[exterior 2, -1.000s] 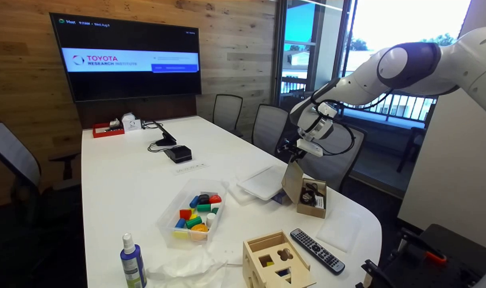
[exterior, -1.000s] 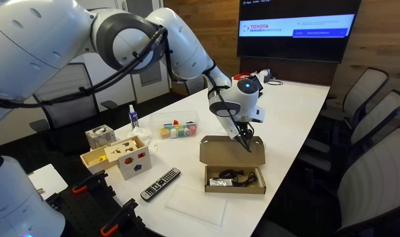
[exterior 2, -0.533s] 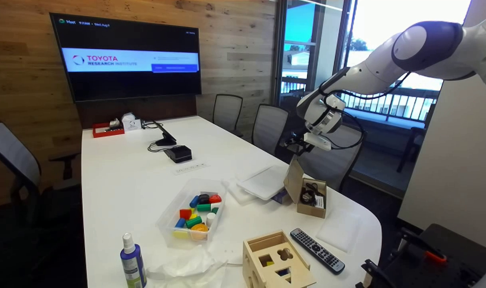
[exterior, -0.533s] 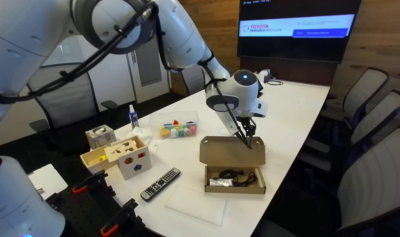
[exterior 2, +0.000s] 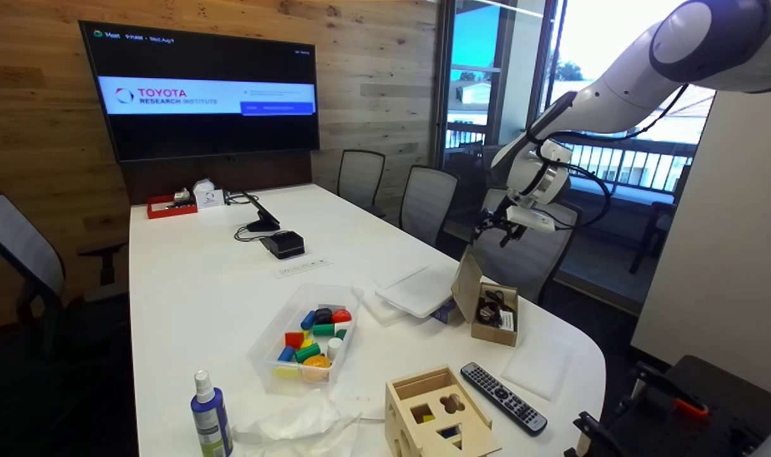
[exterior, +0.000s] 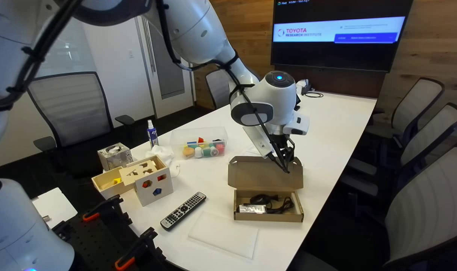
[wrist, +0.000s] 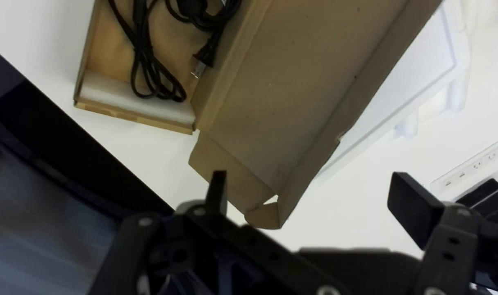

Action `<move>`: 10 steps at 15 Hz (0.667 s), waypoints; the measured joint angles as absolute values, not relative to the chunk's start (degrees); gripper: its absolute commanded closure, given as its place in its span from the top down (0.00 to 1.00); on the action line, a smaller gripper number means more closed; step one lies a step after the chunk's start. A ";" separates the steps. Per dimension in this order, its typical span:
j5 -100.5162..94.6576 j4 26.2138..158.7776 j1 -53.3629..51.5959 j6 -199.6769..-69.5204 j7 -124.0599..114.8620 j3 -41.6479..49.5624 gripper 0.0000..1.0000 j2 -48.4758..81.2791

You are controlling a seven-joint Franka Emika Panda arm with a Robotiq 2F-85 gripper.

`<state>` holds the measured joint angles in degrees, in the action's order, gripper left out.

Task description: Open the box

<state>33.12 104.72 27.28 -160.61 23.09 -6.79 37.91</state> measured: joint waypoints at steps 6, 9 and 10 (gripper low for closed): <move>32.91 108.50 28.58 -157.60 23.07 -6.64 1.00 37.00; 32.92 109.69 29.34 -156.82 23.07 -6.64 1.00 37.00; 32.93 109.98 29.58 -156.71 23.07 -6.64 1.00 37.00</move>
<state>32.93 109.98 29.58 -156.71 23.07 -6.64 37.00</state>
